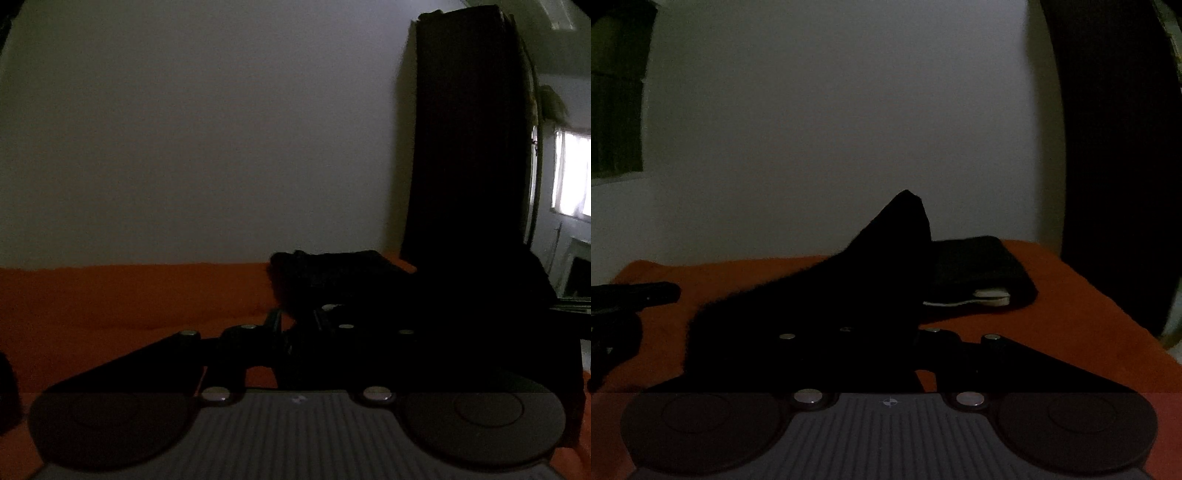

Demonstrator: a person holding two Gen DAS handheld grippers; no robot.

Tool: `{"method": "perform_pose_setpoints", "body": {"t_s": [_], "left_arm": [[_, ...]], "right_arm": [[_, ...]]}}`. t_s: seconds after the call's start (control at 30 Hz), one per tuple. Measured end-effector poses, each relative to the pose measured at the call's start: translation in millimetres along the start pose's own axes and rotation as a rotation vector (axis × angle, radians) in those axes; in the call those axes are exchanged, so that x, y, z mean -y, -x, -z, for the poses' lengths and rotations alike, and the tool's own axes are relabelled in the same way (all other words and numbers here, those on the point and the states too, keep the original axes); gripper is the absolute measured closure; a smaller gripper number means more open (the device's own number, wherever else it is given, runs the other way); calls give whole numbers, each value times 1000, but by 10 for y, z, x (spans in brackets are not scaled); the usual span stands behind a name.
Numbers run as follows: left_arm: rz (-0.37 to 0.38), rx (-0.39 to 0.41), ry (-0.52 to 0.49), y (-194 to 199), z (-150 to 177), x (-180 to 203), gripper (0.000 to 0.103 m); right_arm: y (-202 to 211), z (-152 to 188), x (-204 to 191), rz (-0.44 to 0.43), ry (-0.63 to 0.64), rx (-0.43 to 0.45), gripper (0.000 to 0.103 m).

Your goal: Fold clothes

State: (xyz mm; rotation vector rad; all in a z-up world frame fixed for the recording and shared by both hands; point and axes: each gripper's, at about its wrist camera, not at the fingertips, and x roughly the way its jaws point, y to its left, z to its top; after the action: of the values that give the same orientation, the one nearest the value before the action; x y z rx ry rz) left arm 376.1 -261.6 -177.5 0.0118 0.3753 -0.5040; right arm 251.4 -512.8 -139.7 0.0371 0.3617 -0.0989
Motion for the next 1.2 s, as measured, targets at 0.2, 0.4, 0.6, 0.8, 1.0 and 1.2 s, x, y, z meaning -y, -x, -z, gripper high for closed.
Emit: {"method": "perform_pose_setpoints", "body": {"t_s": [0.2, 0.4, 0.6, 0.8, 1.0, 1.2], "left_arm": [[-9, -470, 106, -587, -44, -359, 73], [67, -651, 143, -545, -445, -832, 32], [122, -734, 75, -1144, -651, -525, 29], [230, -842, -53, -1907, 24, 114, 25], [361, -840, 42, -2235, 394, 108, 14], [437, -757, 59, -2313, 358, 299, 70]], "right_arm": [[-939, 42, 273, 212, 31, -419, 76], [-922, -109, 1021, 392, -317, -812, 24], [-804, -227, 1523, 177, -501, -658, 0], [-1562, 400, 2067, -47, -552, -648, 4], [-1790, 687, 2101, -143, -479, -626, 3], [-1834, 645, 1864, -49, -396, -571, 63]]}}
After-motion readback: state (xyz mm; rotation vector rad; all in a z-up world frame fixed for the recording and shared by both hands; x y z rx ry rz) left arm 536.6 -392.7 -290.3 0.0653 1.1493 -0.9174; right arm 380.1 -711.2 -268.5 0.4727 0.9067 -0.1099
